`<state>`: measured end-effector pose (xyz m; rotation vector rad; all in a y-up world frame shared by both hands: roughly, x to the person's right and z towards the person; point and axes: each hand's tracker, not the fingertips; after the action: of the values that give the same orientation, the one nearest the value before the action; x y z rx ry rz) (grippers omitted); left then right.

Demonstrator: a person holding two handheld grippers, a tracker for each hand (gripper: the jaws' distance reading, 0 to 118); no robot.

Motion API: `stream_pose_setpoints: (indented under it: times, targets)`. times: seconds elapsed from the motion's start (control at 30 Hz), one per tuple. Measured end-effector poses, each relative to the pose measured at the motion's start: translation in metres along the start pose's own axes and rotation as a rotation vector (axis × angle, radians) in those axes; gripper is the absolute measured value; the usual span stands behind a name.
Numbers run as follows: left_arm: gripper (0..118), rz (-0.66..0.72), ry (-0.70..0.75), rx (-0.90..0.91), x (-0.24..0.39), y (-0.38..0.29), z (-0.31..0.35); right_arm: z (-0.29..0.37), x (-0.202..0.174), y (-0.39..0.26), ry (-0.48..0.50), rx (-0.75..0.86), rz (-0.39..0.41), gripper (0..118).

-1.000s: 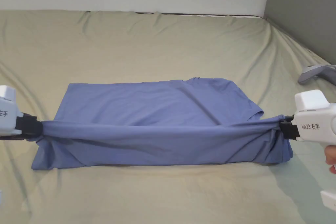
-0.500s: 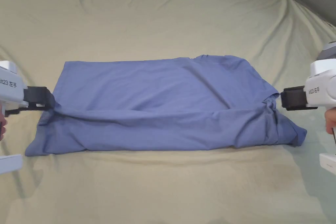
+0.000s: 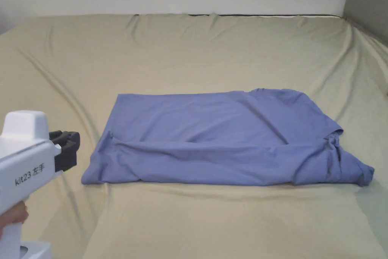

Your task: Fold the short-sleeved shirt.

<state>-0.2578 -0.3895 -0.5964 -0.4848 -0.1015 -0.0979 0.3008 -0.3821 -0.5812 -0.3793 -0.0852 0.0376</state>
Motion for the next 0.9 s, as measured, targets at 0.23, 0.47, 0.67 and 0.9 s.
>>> stream_pose_setpoints:
  times: [0.23, 0.47, 0.67, 0.9]
  targets:
    - [2, 0.045, 0.004, -0.181, -0.006, -0.032, -0.068, 0.004, -0.028, -0.031, 0.061, -0.070, 0.007, 5]
    - [77, 0.098, 0.075, -0.237, -0.027, -0.033, -0.141, -0.007, -0.034, -0.044, 0.085, -0.128, 0.028, 5]
    - [4, 0.108, 0.071, -0.294, -0.017, -0.052, -0.165, -0.021, -0.029, -0.049, 0.074, -0.162, 0.019, 5]
    - [4, 0.037, -0.003, -0.309, 0.000, -0.049, -0.143, -0.044, -0.023, -0.058, 0.069, -0.222, 0.041, 5]
